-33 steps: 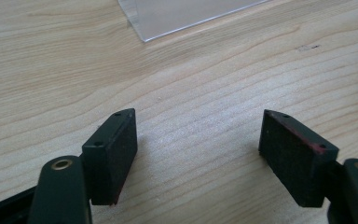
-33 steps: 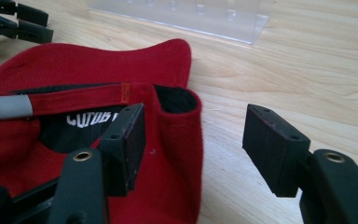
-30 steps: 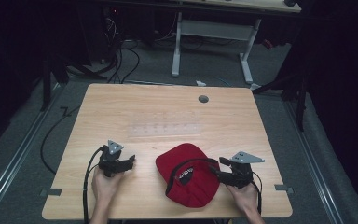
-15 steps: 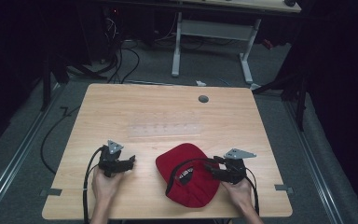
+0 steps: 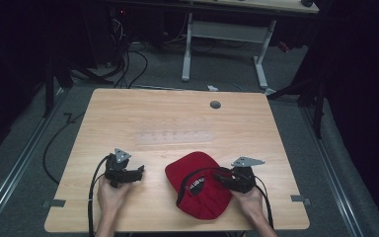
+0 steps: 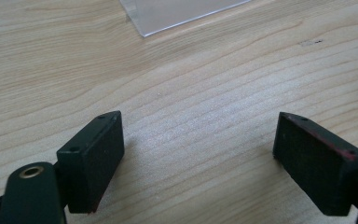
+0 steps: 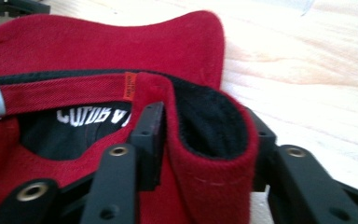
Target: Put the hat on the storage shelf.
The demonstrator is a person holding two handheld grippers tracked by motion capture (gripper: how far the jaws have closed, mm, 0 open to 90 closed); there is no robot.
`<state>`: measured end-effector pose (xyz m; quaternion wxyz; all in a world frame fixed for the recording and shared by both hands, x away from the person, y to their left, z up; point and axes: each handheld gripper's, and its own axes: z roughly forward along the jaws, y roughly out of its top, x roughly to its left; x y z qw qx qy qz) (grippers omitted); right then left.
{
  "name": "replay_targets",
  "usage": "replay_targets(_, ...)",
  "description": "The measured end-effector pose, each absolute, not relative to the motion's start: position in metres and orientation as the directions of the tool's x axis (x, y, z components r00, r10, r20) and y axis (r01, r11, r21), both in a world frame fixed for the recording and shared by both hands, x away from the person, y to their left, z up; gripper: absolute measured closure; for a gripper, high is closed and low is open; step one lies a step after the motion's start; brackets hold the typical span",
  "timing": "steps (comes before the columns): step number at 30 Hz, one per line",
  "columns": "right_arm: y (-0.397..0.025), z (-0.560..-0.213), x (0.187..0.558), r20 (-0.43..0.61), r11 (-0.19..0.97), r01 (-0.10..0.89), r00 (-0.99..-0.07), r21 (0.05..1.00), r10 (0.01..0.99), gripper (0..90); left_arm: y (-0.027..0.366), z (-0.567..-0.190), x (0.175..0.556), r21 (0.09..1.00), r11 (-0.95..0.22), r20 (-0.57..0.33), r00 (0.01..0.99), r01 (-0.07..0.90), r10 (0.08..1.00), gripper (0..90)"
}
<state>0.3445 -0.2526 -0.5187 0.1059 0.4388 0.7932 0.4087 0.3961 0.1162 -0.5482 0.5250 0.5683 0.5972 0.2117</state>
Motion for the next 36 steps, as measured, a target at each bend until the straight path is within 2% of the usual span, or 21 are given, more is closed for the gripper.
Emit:
replay_targets(14, -0.254, -0.521, 0.348, 0.242, 0.285, 0.633, -0.613, 0.72, 0.752, 80.9, 0.115, -0.548, 0.395, 0.851, 0.261, -0.388, 0.211, 0.457, 0.897, 18.1)
replay_targets(36, -0.264, -0.501, 0.345, 0.284, 0.204, 0.623, -0.592, 0.755, 0.754, 83.5, 0.115, -0.548, 0.395, 0.85, 0.25, -0.39, 0.235, 0.464, 0.89, 19.7)
